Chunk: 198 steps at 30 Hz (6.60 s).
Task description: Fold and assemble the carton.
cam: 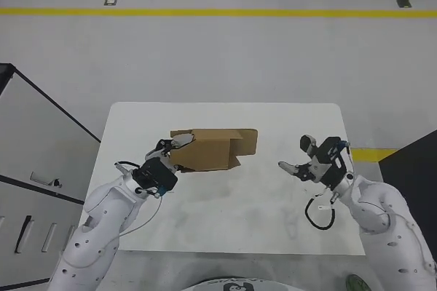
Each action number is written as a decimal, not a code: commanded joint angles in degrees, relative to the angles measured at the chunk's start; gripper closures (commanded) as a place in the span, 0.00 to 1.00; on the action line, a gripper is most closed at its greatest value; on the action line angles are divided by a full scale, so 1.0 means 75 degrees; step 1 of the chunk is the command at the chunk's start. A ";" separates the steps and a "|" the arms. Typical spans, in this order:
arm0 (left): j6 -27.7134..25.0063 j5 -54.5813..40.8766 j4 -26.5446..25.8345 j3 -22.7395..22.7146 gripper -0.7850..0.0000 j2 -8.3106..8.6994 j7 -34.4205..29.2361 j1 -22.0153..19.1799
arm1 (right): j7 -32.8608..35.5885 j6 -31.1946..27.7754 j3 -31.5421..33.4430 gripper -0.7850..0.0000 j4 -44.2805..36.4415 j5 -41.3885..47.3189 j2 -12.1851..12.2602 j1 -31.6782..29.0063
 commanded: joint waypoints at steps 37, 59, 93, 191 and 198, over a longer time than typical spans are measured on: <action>-0.1026 -0.2420 0.0151 0.0241 1.00 -0.0092 -0.2339 -0.0232 | 0.5018 0.0841 -0.0726 0.00 0.0746 0.7763 0.0434 0.1088; -0.1325 -0.2571 -0.0352 0.0309 1.00 -0.0051 -0.2724 -0.0221 | 0.6507 0.2008 -0.2088 0.00 0.1975 1.0433 0.0387 0.2738; -0.1020 -0.2157 -0.0307 0.0640 1.00 -0.0033 -0.2663 -0.0135 | 0.6335 0.1575 -0.3232 0.38 0.2682 1.0172 0.0237 0.3332; -0.0301 -0.2543 -0.0753 -0.0667 0.00 0.0106 -0.2408 0.0511 | 0.5481 0.0890 -0.3787 1.00 0.2780 1.0669 0.0120 0.3575; -0.0301 -0.2543 -0.0753 -0.0667 0.00 0.0106 -0.2408 0.0511 | 0.5481 0.0890 -0.3787 1.00 0.2780 1.0669 0.0120 0.3575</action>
